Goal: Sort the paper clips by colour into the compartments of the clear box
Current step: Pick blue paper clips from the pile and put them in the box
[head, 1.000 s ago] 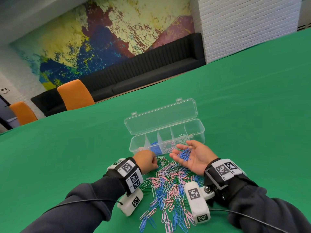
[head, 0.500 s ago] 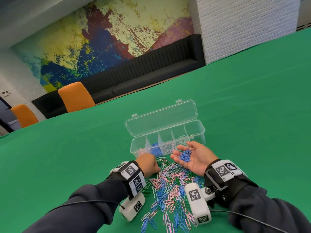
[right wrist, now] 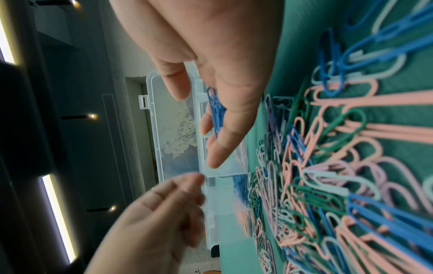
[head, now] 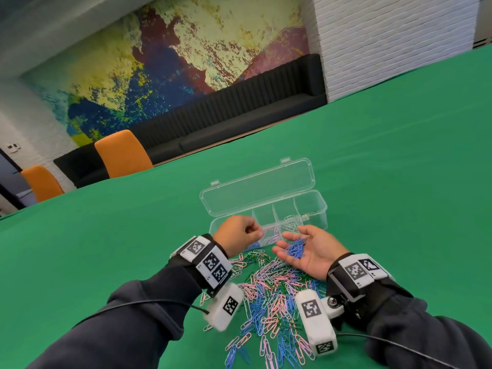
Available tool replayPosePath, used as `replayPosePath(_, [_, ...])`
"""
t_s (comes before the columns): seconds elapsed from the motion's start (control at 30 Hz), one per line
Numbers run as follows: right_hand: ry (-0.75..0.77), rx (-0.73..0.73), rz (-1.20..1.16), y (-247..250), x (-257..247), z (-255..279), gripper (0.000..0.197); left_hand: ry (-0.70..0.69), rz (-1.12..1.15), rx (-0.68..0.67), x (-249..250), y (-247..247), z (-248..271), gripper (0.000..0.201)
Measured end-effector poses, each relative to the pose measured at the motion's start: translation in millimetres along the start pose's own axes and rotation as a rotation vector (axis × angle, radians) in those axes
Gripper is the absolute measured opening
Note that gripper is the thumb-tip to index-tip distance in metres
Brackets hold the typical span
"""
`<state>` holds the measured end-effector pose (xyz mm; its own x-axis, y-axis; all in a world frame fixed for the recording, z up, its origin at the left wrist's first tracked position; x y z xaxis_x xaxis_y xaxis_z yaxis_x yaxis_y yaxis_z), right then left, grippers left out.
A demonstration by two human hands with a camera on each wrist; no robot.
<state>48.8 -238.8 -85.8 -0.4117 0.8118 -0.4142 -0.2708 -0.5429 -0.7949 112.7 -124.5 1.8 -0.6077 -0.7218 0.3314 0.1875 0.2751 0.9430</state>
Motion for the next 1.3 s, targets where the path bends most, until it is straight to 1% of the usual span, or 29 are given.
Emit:
replayPosePath(0.1, [0.006,-0.015,-0.028,-1,-1,2,0.035,-0.003,-0.266,-0.166,-18,-17,5,0.019])
replayPosePath(0.23, [0.002,-0.016,-0.018,-3,-1,3,0.035,-0.028,-0.481,-0.289,-31,-30,10,0.024])
replayPosePath(0.37, [0.003,-0.009,-0.017,-3,-1,3,0.035,-0.038,-0.514,-0.343,-34,-35,6,0.022])
replayPosePath(0.67, [0.018,-0.005,0.000,-3,-2,6,0.036,-0.021,-0.493,-0.339,-31,-44,0,0.010])
replayPosePath(0.77, [0.020,-0.005,0.007,-4,-2,7,0.035,-0.039,-0.512,-0.322,-29,-41,2,0.019])
replayPosePath(0.97, [0.020,0.001,0.040,-4,-1,7,0.035,-0.027,-0.474,-0.291,-24,-23,9,0.016])
replayPosePath(1.03, [0.010,0.009,0.059,-3,0,5,0.036,-0.061,-0.369,-0.215,-13,-13,9,0.015])
replayPosePath(1.1, [-0.005,0.020,0.076,-3,2,4,0.037,-0.102,-0.165,-0.104,3,-2,9,0.014])
replayPosePath(1.17, [-0.022,0.017,0.075,-5,4,5,0.037,-0.112,0.034,-0.018,16,7,7,0.010])
replayPosePath(1.2, [-0.030,0.009,0.064,-6,5,5,0.037,-0.114,0.074,0.012,19,10,6,0.009])
replayPosePath(1.23, [-0.035,0.001,0.052,-6,5,6,0.036,-0.123,0.066,0.034,19,11,4,0.010])
replayPosePath(1.3, [-0.034,-0.016,0.030,-7,4,6,0.035,-0.143,-0.022,0.045,16,12,5,0.011])
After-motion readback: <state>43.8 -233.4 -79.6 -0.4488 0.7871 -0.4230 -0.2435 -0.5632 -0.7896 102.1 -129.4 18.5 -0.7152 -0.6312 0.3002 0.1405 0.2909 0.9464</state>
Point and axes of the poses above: each hand's wrist, its own z-axis away from the middle knuckle, its own y-axis out of the back of the hand, x = y × z, the point moved 6 cm from there along -z, towards the middle knuckle, and after that the axes turned 7 degrees about -y, right-handed, at the moved point
